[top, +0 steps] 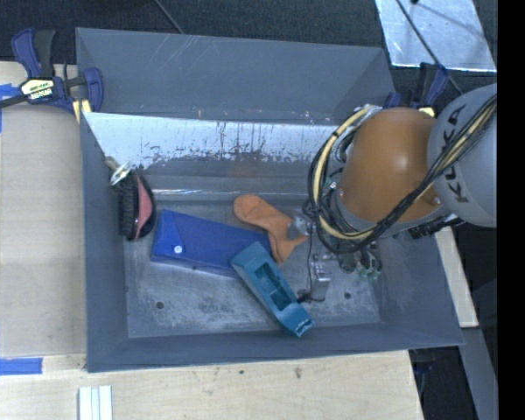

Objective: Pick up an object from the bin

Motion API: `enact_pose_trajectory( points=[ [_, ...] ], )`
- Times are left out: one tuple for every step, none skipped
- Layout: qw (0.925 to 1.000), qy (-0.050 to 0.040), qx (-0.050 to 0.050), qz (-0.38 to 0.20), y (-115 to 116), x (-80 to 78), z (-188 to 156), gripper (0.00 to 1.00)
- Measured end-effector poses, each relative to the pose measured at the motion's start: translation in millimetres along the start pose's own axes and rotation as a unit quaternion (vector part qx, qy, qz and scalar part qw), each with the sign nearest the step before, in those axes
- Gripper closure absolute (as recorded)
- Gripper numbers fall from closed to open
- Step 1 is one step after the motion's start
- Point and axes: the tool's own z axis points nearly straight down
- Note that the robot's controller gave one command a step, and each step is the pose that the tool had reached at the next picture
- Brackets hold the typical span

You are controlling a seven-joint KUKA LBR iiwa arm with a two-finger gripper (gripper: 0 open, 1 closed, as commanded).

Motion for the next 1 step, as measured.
enact_pose_trajectory(
  points=[
    [1.0,-0.0043,0.0,0.0,0.0,-1.8,-4.6,0.0]
  ],
)
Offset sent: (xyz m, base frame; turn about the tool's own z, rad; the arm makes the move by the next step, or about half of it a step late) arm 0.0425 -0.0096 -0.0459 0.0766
